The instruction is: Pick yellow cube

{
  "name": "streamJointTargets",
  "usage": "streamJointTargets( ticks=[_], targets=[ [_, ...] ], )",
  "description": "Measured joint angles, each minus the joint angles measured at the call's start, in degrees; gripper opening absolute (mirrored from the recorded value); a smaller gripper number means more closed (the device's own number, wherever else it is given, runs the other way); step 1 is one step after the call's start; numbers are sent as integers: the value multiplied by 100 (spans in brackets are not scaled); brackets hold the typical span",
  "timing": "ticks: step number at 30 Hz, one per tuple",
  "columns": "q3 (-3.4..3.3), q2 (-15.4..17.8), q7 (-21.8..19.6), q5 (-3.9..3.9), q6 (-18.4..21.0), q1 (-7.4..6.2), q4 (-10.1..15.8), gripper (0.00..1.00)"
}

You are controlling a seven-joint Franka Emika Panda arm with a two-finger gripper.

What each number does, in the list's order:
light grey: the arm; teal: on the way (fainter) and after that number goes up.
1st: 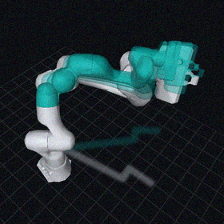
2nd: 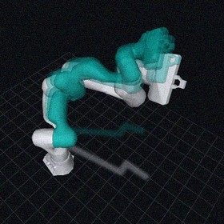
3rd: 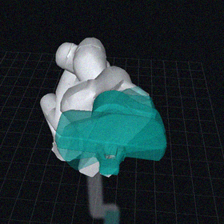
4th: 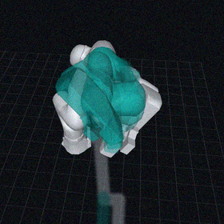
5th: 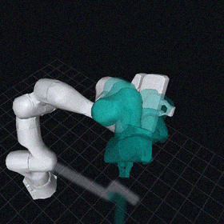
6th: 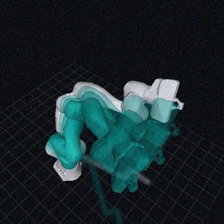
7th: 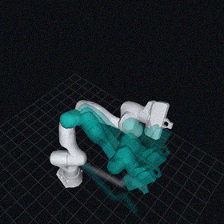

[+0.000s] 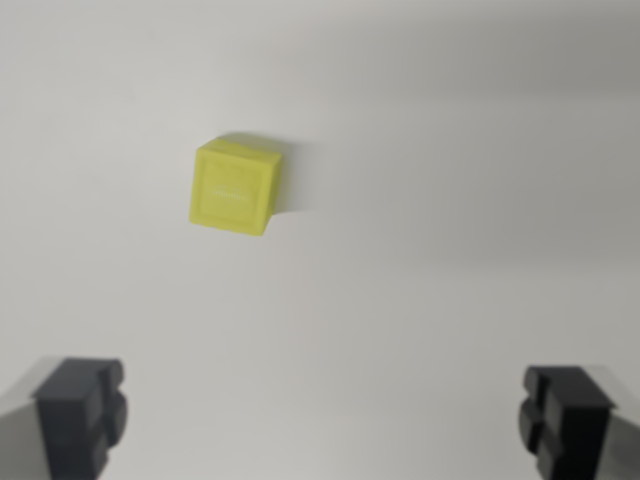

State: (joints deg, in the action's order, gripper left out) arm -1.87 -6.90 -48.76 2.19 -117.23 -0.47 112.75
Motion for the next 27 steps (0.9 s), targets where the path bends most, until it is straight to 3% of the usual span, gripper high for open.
streamJointTargets(
  ticks=[27],
  targets=[
    [0,-139,-280,0,-518,-124,333,100]
  ],
)
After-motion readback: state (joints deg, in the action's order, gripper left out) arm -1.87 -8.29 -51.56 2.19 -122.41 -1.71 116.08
